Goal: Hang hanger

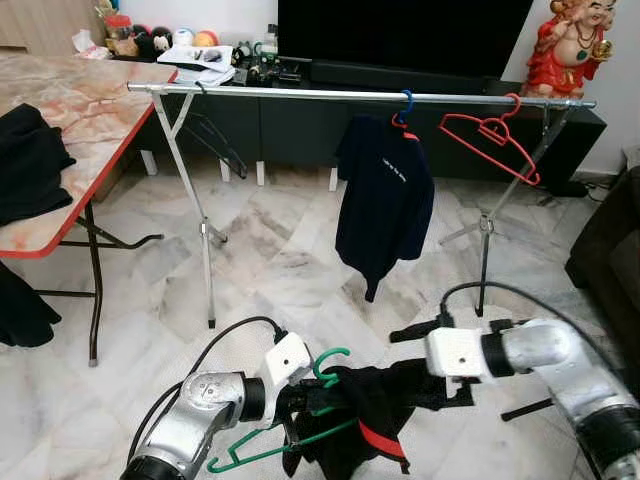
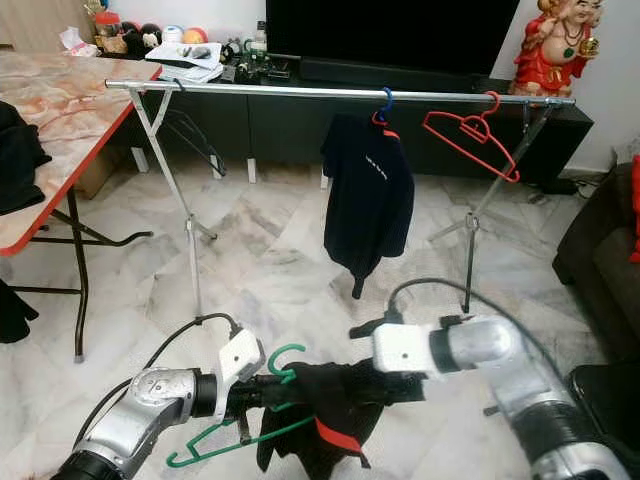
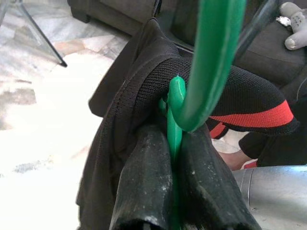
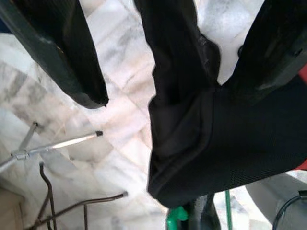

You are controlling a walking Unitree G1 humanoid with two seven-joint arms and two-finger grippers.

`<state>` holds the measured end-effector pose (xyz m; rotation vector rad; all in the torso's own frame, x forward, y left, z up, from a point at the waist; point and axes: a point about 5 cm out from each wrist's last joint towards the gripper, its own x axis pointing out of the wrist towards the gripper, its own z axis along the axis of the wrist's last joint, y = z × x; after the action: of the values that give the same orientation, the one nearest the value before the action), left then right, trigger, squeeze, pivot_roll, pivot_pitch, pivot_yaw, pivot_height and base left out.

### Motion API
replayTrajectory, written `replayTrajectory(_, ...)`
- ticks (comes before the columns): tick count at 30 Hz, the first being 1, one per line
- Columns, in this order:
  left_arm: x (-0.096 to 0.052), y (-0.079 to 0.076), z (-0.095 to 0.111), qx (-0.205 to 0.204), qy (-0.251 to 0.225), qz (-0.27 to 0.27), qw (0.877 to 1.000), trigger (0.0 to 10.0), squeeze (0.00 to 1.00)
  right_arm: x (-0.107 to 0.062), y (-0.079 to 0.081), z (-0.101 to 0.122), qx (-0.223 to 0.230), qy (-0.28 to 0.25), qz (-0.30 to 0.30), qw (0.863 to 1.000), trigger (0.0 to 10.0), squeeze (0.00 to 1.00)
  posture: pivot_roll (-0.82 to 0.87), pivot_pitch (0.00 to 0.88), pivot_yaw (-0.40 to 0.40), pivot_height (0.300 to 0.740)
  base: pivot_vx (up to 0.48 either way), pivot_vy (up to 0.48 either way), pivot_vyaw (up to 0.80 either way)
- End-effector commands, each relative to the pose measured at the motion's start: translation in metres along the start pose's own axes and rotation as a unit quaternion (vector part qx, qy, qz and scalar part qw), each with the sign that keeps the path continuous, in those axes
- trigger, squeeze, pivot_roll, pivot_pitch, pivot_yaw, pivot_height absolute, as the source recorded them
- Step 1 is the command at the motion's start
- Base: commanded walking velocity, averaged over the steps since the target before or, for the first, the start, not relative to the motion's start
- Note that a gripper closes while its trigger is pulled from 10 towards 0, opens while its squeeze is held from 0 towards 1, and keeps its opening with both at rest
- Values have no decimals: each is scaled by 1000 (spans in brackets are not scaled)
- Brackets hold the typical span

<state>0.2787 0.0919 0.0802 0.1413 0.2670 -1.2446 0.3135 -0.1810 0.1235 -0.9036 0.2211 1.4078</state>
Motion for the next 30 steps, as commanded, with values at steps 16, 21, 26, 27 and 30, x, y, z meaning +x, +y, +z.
replayTrajectory(16, 5, -3, 13, 24, 0, -20, 1000, 10000, 0, 20, 6, -7, -66, 37, 51, 996, 10000, 0, 5, 87, -106, 721, 0, 0, 0)
replayTrajectory(21, 5, -3, 14, 25, 1, -20, 999, 10000, 0, 22, 6, -8, -66, 37, 44, 996, 10000, 0, 7, 92, -109, 721, 0, 0, 0)
replayTrajectory(26, 5, -5, 15, 31, 3, -23, 999, 10000, 0, 26, 4, -7, -51, 21, 35, 998, 0, 0, 10, 98, -112, 721, 0, 0, 0)
replayTrajectory(27, 5, -5, 16, 35, 3, -23, 999, 10000, 0, 27, 3, -6, -44, 15, 32, 998, 0, 0, 12, 102, -114, 721, 0, 0, 0)
replayTrajectory(30, 5, -5, 17, 48, 8, -21, 999, 10000, 0, 28, 2, -5, -34, 6, 27, 999, 0, 0, 15, 104, -115, 721, 0, 0, 0)
